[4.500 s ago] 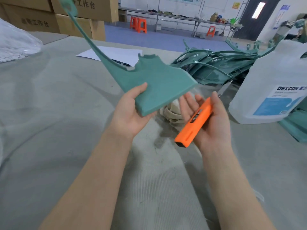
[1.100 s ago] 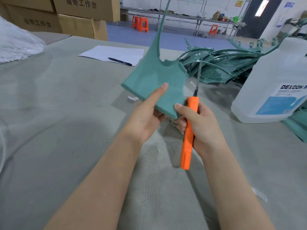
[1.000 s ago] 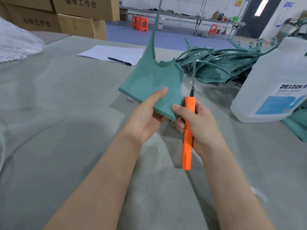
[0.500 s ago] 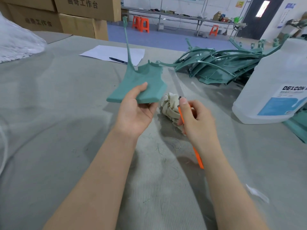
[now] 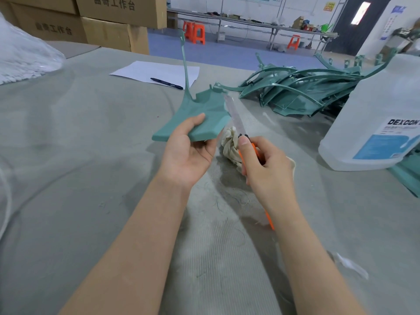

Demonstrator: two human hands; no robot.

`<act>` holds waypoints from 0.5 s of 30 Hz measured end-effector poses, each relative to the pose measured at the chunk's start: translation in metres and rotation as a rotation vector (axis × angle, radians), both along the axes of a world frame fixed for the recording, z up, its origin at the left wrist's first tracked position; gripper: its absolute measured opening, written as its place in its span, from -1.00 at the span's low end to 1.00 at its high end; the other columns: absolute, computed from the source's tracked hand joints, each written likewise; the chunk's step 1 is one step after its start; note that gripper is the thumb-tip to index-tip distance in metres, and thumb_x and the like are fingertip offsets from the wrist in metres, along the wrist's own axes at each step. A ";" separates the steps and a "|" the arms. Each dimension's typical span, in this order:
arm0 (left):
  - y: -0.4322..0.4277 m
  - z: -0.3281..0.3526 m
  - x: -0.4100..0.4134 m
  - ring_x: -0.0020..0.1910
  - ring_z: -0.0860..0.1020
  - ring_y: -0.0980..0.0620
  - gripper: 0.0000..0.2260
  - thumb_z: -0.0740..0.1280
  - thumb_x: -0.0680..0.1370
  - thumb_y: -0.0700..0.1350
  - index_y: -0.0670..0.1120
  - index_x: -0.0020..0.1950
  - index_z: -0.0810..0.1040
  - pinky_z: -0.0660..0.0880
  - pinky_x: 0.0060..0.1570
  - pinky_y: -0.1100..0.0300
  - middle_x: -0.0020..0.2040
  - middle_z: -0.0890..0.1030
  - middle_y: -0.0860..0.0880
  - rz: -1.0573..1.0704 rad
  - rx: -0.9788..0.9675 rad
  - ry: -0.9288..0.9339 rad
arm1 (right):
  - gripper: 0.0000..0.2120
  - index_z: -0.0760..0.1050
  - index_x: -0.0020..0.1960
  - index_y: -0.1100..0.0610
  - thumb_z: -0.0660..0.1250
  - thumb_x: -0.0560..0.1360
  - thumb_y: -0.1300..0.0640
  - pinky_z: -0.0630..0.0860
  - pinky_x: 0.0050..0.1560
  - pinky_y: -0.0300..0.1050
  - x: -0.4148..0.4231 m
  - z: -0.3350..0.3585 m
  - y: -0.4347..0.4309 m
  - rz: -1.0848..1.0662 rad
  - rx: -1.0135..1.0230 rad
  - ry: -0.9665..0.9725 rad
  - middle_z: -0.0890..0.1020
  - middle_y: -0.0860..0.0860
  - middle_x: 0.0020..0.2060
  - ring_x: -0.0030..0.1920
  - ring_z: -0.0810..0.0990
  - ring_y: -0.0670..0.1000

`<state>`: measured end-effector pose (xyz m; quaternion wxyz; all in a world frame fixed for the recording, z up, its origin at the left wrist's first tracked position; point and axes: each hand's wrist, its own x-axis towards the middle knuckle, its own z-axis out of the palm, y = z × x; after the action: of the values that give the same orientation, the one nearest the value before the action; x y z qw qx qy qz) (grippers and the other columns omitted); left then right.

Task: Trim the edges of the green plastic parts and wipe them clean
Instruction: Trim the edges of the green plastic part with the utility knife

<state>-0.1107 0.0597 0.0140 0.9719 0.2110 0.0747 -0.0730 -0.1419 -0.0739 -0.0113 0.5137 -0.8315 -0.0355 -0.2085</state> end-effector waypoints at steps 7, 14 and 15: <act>-0.001 0.004 -0.003 0.34 0.47 -0.11 -0.73 0.23 0.58 -0.29 -0.20 0.28 0.48 0.52 -0.50 0.30 0.18 0.56 -0.16 -0.011 -0.064 -0.017 | -0.67 0.53 -0.16 -0.01 0.19 0.50 -0.24 0.53 -0.16 0.21 0.000 0.001 0.002 0.025 0.017 -0.016 0.48 0.01 -0.46 -0.34 0.49 0.09; 0.001 0.004 -0.004 0.16 0.54 -0.11 -0.73 0.24 0.57 -0.28 -0.20 0.27 0.48 0.51 -0.50 0.32 0.15 0.57 -0.16 -0.010 -0.062 -0.018 | -0.60 0.51 -0.16 0.03 0.17 0.46 -0.29 0.50 -0.22 0.25 -0.001 -0.001 0.003 0.054 0.032 -0.020 0.46 0.06 -0.44 -0.39 0.43 0.05; 0.001 0.004 -0.004 0.13 0.55 -0.11 -0.74 0.24 0.57 -0.27 -0.20 0.26 0.48 0.51 -0.50 0.32 0.13 0.57 -0.16 -0.012 -0.066 -0.022 | -0.60 0.51 -0.16 0.04 0.18 0.46 -0.29 0.50 -0.23 0.24 -0.001 -0.001 0.003 0.058 0.038 -0.021 0.46 0.06 -0.45 -0.40 0.42 0.03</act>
<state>-0.1144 0.0609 0.0177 0.9786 0.1802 0.0604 -0.0789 -0.1426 -0.0710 -0.0122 0.5347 -0.8181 -0.0608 -0.2028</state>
